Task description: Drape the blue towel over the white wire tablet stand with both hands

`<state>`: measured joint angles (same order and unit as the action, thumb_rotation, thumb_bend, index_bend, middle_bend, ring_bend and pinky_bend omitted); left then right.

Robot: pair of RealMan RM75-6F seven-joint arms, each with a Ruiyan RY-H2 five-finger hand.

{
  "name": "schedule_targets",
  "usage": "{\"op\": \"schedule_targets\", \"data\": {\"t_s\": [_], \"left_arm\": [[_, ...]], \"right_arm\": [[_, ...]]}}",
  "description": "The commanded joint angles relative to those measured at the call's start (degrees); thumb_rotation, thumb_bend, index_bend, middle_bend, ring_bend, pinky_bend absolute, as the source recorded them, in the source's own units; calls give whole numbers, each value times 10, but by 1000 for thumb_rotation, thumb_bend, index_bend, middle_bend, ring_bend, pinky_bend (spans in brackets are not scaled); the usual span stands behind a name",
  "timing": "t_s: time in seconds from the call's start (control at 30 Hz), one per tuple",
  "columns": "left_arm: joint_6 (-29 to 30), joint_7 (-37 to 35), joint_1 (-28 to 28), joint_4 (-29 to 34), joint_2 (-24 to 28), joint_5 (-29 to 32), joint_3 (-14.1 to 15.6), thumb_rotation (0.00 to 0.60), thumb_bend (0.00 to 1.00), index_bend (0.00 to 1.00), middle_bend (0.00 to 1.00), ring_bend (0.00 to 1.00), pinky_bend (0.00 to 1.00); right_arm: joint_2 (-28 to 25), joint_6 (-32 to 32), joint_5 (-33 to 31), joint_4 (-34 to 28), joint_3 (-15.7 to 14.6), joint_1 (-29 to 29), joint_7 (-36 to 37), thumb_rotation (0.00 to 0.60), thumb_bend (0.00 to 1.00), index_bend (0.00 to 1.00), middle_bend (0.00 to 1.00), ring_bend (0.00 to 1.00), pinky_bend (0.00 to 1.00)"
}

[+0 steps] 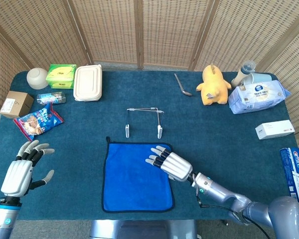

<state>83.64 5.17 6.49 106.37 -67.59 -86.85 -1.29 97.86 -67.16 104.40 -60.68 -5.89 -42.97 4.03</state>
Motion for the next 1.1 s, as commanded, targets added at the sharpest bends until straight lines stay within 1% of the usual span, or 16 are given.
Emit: {"op": "schedule_targets", "data": {"t_s": [0.03, 0.17, 0.23, 0.57, 0.7, 0.93, 1.1], "left_arm": [[1, -2, -1, -1, 0, -1, 0, 600, 410, 286, 223, 119, 3], [5, -8, -4, -5, 2, -1, 2, 600, 410, 286, 223, 119, 3], [6, -10, -5, -6, 2, -2, 2, 600, 409, 286, 223, 119, 3], [9, -18, -8, -12, 3, -4, 3, 600, 410, 286, 223, 120, 3], [8, -20, -7, -11, 4, -4, 4, 600, 409, 286, 223, 120, 3], [6, -21, -6, -12, 3, -5, 3, 600, 409, 286, 224, 119, 3], [6, -22, -6, -12, 2, -4, 3, 600, 409, 286, 223, 119, 3]], "right_arm": [[4, 3, 0, 2, 1, -2, -2, 600, 143, 121, 197, 34, 129], [15, 9, 0, 9, 3, -7, -3, 600, 146, 119, 196, 34, 129], [20, 10, 0, 13, 4, -9, -2, 600, 164, 117, 196, 34, 129], [30, 11, 1, 31, 4, -14, 1, 600, 361, 92, 194, 29, 122], [29, 10, -1, 33, 4, -14, 5, 600, 421, 90, 194, 28, 122], [38, 6, -6, 38, 11, -15, 0, 600, 448, 94, 193, 28, 122], [45, 5, -11, 42, 15, -15, -3, 600, 497, 96, 193, 27, 123]]}}
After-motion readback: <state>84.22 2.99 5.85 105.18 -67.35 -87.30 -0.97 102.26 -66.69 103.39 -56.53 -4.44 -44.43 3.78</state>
